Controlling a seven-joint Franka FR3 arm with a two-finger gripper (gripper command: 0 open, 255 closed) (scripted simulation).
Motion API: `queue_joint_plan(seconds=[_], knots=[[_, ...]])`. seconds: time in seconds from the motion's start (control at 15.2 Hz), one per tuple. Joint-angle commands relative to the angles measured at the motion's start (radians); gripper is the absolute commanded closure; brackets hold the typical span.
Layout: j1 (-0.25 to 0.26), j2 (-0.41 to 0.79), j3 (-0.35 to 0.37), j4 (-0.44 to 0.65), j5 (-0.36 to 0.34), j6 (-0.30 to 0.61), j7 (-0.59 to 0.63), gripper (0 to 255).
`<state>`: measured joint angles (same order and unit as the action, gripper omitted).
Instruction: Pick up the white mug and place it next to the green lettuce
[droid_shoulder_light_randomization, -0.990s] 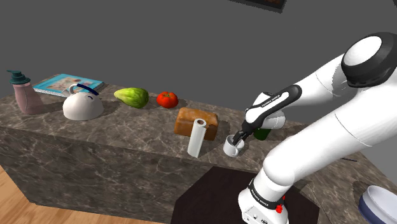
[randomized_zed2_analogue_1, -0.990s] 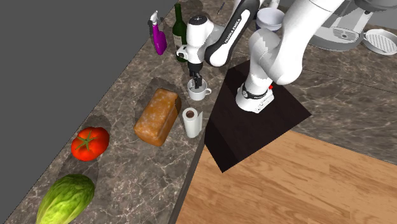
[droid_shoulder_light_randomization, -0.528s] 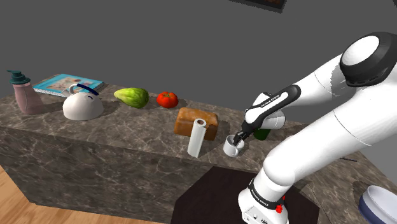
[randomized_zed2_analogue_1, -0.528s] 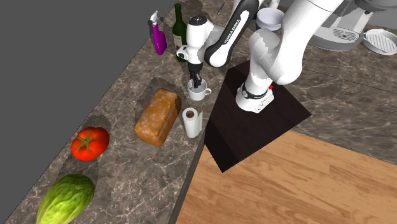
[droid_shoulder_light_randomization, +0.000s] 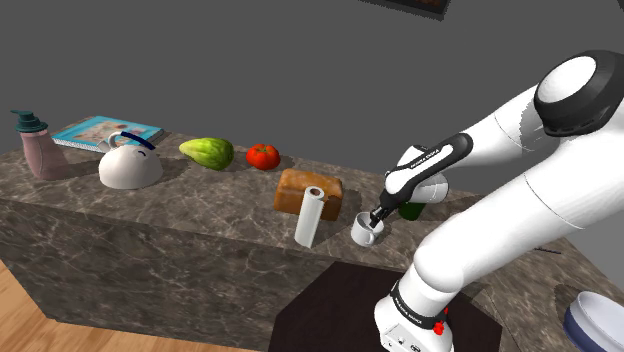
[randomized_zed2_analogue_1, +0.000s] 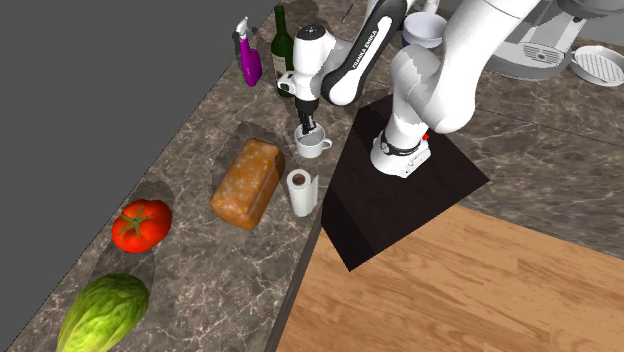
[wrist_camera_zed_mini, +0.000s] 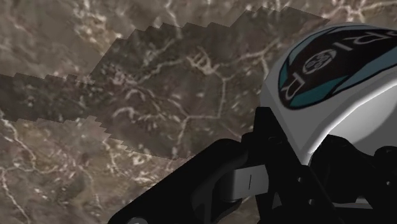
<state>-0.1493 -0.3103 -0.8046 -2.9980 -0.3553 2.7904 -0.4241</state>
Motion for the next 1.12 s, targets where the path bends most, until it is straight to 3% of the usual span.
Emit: queue_joint_plan(seconds=[0.0, 0.46, 1.06], knots=[[0.0, 0.0, 0.0, 0.0, 0.0, 0.0, 0.0, 255], [-0.094, -0.169, 0.09, 0.012, -0.059, -0.182, 0.054, 255], [-0.136, -0.344, 0.168, 0.05, -0.053, -0.394, 0.077, 255]])
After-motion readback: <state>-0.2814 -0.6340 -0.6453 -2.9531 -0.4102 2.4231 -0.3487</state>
